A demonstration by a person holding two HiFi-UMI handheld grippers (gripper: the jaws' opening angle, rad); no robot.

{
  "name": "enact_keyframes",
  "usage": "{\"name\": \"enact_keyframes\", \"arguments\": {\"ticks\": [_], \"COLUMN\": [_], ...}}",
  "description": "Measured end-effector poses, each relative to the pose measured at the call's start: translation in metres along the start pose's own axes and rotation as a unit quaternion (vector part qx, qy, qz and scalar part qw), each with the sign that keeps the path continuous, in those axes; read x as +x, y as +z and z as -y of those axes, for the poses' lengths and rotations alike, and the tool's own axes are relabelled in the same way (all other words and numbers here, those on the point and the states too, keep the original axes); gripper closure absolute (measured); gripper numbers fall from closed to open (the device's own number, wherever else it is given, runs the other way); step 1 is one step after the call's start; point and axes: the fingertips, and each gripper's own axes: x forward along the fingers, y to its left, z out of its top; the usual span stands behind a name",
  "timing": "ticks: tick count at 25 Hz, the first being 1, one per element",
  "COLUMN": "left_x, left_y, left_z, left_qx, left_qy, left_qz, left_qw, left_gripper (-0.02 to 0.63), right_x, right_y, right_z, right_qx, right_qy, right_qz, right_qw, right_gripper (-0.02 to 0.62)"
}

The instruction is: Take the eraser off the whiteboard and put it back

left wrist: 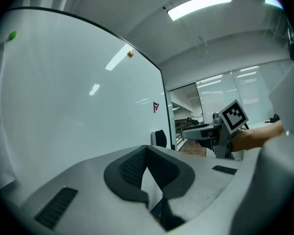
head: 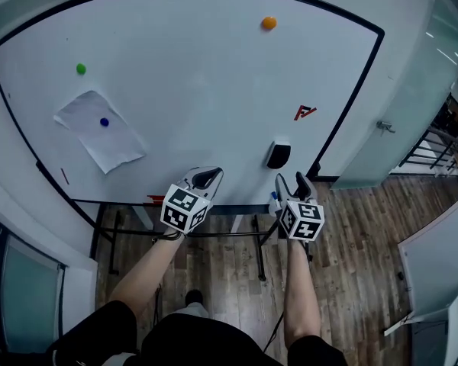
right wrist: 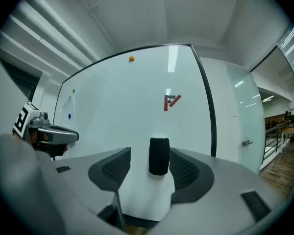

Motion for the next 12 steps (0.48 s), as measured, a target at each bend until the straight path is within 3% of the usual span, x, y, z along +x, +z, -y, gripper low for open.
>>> {"name": "enact_keyframes", "arguments": {"ticks": [12], "left_x": [0.034], "left_y": [-0.017], "left_z": [-0.039], "left_qx": [-0.004], "left_qy": [-0.036], "left_qz": [-0.007], "left_qw": [0.9993], "left_gripper": [0.586], "right_x": [0.088], "right_y": [-0.03], "right_z": [0.02], "right_qx": [-0.003], "right_qy": [-0.054], "right_qz": [-0.051], "right_qw": [0.997], "right_gripper": [0.304]}}
